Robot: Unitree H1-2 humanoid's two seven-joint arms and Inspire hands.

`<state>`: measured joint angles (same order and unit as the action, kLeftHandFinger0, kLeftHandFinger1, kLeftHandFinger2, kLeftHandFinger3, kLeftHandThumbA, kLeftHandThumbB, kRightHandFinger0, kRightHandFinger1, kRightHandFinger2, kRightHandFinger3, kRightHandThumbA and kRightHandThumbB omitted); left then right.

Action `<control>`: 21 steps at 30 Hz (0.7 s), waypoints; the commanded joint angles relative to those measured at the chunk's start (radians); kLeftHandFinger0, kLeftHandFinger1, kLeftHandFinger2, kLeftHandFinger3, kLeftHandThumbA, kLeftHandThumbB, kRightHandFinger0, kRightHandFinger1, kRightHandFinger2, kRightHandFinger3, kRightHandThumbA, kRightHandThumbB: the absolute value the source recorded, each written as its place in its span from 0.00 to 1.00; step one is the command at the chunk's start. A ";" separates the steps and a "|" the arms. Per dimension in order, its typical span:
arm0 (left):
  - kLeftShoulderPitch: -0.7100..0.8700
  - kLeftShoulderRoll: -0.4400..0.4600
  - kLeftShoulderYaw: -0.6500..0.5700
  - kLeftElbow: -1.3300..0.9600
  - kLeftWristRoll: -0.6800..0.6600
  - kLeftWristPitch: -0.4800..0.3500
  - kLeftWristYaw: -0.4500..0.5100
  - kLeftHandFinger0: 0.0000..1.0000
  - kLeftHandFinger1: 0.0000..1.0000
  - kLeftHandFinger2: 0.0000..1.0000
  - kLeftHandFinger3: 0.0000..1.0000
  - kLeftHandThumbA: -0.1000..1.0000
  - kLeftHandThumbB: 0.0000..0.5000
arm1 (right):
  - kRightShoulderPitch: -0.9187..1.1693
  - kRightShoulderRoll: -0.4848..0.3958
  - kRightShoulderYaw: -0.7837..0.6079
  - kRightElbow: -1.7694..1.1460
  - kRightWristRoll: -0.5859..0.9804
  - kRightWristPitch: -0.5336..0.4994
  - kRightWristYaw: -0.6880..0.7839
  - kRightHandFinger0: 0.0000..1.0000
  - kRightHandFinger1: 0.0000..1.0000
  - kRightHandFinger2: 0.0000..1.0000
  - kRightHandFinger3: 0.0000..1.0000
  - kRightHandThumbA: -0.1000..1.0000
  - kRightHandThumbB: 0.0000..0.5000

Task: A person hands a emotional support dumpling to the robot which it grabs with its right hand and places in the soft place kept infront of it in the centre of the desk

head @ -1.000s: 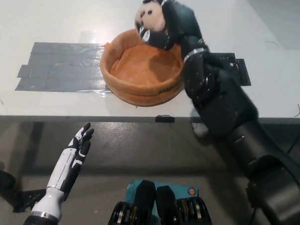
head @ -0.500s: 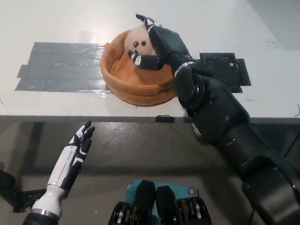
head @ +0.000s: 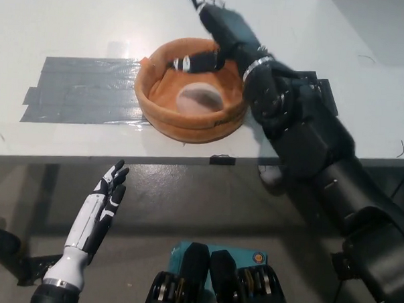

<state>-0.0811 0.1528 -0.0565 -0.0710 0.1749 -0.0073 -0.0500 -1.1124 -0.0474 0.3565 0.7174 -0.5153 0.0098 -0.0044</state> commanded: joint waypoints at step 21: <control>0.005 0.008 0.007 -0.008 -0.006 -0.005 -0.007 1.00 1.00 1.00 1.00 1.00 0.07 | 0.680 -0.138 -0.226 -1.231 0.171 0.110 0.084 1.00 1.00 1.00 1.00 1.00 0.52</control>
<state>-0.0772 0.1524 -0.0550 -0.0594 0.1687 -0.0055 -0.0573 -0.6087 -0.1438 0.2068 -0.1075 -0.4442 0.0777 0.0366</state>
